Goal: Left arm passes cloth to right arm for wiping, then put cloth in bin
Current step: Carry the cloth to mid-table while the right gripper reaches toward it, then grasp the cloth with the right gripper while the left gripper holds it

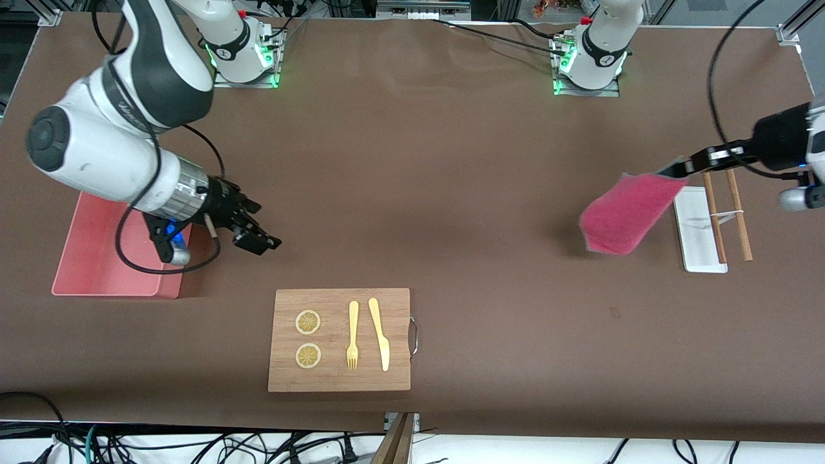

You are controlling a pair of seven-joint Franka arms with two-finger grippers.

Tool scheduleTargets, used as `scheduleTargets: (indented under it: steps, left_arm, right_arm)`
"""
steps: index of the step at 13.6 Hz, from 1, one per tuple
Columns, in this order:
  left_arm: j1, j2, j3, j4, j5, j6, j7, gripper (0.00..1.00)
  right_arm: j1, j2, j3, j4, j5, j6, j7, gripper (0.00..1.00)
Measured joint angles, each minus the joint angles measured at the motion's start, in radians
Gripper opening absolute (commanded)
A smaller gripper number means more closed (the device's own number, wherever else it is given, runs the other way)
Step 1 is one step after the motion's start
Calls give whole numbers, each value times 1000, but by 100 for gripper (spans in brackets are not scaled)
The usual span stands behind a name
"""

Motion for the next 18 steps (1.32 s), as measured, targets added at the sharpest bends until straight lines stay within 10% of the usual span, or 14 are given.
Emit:
scheduleTargets:
  steps: [13,18]
  left_arm:
    - [-563,212,-5,-10,-42,834,-1064,0]
    - [-613,256,0,-7,-42,999,-1222,0]
  right_arm:
    - [135,193,122,0,1,459,464,99]
    - [165,204,131,0,1,477,502,99]
